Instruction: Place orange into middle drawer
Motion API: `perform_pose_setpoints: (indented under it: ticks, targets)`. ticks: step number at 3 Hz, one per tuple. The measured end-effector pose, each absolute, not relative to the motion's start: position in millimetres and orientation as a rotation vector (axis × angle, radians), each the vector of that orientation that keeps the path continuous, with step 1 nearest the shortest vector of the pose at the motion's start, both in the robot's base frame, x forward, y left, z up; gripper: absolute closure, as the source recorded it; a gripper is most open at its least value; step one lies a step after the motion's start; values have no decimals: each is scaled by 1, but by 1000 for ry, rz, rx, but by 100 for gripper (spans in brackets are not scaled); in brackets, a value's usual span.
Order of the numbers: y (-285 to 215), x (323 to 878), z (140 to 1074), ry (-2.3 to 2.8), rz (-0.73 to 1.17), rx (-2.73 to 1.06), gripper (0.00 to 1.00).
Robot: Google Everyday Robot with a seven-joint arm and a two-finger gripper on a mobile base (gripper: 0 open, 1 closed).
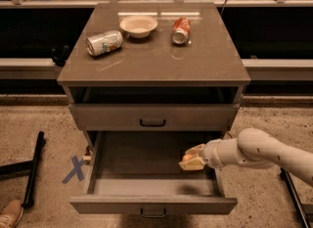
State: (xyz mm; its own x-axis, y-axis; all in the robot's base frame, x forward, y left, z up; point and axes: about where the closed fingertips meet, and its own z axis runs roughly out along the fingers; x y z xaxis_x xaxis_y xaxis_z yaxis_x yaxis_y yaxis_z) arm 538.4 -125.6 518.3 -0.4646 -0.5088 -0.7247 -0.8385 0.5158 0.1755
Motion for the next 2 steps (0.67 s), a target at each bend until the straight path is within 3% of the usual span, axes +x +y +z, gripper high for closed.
perform_pose_setpoints:
  ticks: [2]
  targets:
    - [-115,578,470,2098,676,-1069,100]
